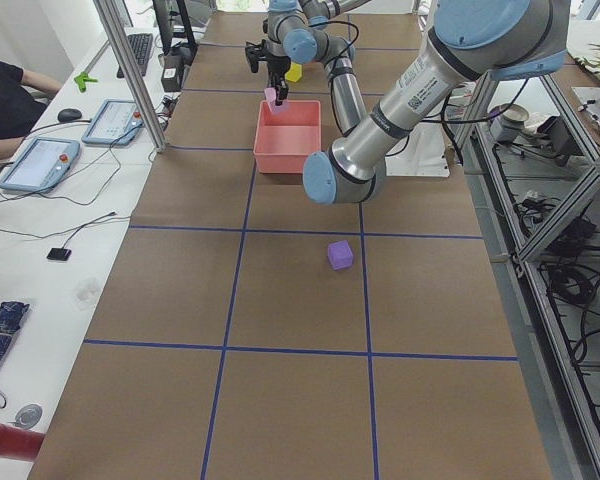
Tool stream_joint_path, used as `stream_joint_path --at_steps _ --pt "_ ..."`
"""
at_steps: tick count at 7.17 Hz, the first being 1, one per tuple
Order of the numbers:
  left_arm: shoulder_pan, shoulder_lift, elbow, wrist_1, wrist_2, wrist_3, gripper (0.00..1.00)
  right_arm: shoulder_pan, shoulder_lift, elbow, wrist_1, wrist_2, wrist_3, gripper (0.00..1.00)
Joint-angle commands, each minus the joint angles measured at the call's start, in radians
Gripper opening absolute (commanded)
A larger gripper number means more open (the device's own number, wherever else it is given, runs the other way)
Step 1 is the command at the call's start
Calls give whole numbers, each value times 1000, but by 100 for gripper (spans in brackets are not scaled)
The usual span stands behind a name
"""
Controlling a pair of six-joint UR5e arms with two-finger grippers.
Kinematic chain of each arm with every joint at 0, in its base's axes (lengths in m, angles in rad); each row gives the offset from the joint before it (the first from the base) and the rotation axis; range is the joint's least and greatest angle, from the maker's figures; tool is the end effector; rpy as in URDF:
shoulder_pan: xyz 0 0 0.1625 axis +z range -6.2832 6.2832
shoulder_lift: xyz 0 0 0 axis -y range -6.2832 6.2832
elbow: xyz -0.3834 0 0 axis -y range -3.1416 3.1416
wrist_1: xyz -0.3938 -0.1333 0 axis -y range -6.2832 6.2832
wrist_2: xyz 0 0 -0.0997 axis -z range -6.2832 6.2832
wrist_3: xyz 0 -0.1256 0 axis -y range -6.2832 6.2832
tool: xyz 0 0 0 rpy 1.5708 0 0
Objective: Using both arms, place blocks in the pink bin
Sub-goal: 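Carry the pink cube toward the bin while the right gripper reaches the yellow cube, then lower the pink cube into the bin and open the left gripper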
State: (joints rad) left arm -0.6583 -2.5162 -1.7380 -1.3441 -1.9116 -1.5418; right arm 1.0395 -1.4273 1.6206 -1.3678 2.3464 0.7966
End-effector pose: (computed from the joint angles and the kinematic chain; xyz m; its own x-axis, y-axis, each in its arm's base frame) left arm 0.4502 -0.4636 0.0314 0.5110 -0.3606 -0.7803 0.3572 0.9147 -0.1889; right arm -0.2486 -0.5126 0.5106 0.6688 0.1528 0.7276 -0.0155 0.9813 -0.1919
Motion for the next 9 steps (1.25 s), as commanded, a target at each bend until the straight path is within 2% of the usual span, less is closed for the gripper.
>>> stream_joint_path --at_steps 1,3,5,8,9 --pt "51 -16 59 -55 55 -70 0 -18 19 -25 1 -2 21 100" --pt "78 -30 176 -194 83 -113 0 -13 10 -24 1 -9 21 100" --pt "103 -29 204 -219 123 -115 0 -10 8 -15 -1 -6 19 100" --pt "115 -30 219 -224 124 -119 0 8 -11 1 -8 -2 19 100" --pt "114 -32 222 -243 124 -121 51 10 -13 2 -10 -2 19 100"
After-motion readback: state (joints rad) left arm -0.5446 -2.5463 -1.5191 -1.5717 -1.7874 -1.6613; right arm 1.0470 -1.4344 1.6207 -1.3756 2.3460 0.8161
